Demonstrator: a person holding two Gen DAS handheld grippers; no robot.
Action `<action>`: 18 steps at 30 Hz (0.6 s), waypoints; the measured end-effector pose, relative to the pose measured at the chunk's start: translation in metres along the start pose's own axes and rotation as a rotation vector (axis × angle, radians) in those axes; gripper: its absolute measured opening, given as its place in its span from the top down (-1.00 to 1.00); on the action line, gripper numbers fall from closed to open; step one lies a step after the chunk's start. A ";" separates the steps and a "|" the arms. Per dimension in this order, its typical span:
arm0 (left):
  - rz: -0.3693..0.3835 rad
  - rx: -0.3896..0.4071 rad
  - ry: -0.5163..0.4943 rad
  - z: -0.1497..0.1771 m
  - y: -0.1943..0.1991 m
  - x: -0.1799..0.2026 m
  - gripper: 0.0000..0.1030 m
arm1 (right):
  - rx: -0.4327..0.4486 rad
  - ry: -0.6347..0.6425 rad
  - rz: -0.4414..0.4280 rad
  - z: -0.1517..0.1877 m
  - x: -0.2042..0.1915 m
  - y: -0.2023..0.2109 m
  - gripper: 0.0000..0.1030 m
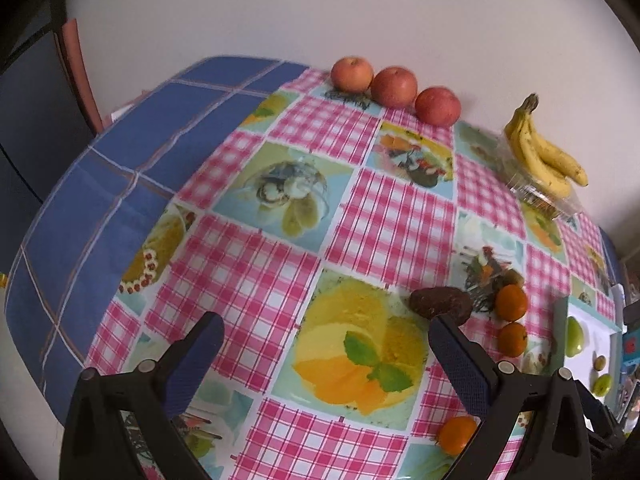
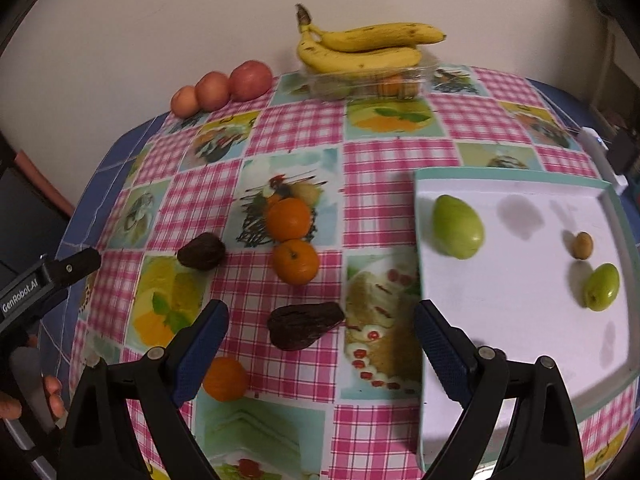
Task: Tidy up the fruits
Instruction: 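Move both grippers back toward the remaining fruits on the tablecloth, then grasp the elongated dark brown date with the right gripper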
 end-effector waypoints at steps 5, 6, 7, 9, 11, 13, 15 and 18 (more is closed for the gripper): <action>-0.002 -0.067 0.015 0.016 -0.019 0.000 -1.00 | -0.035 -0.003 -0.012 0.008 0.001 -0.014 -0.82; -0.007 -0.079 0.012 0.019 -0.022 0.000 -1.00 | -0.043 -0.012 -0.012 0.010 0.002 -0.016 -0.82; -0.010 -0.090 0.009 0.021 -0.025 0.000 -1.00 | -0.056 -0.023 -0.013 0.012 0.004 -0.019 -0.82; -0.009 -0.119 0.005 0.028 -0.032 0.001 -1.00 | -0.074 -0.028 -0.016 0.016 0.006 -0.023 -0.81; 0.000 -0.138 0.012 0.033 -0.035 0.003 -1.00 | -0.090 -0.019 -0.012 0.020 0.005 -0.027 -0.80; 0.002 -0.146 0.012 0.035 -0.037 0.004 -1.00 | -0.099 -0.016 -0.015 0.022 0.005 -0.031 -0.74; -0.003 -0.146 0.005 0.035 -0.039 0.004 -1.00 | -0.107 -0.013 -0.018 0.024 0.004 -0.035 -0.68; -0.004 -0.146 0.005 0.035 -0.039 0.003 -1.00 | -0.113 0.002 -0.012 0.027 0.004 -0.040 -0.66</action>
Point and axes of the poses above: each gripper's, at about its wrist camera, not at the fingertips, and y roughly against the way its jaws point, x to its right, z to its underside, the point moved 9 cm from there along -y, roughly the way its jaws point, and after that the axes turned 12 degrees about x, right-handed, at the moved point
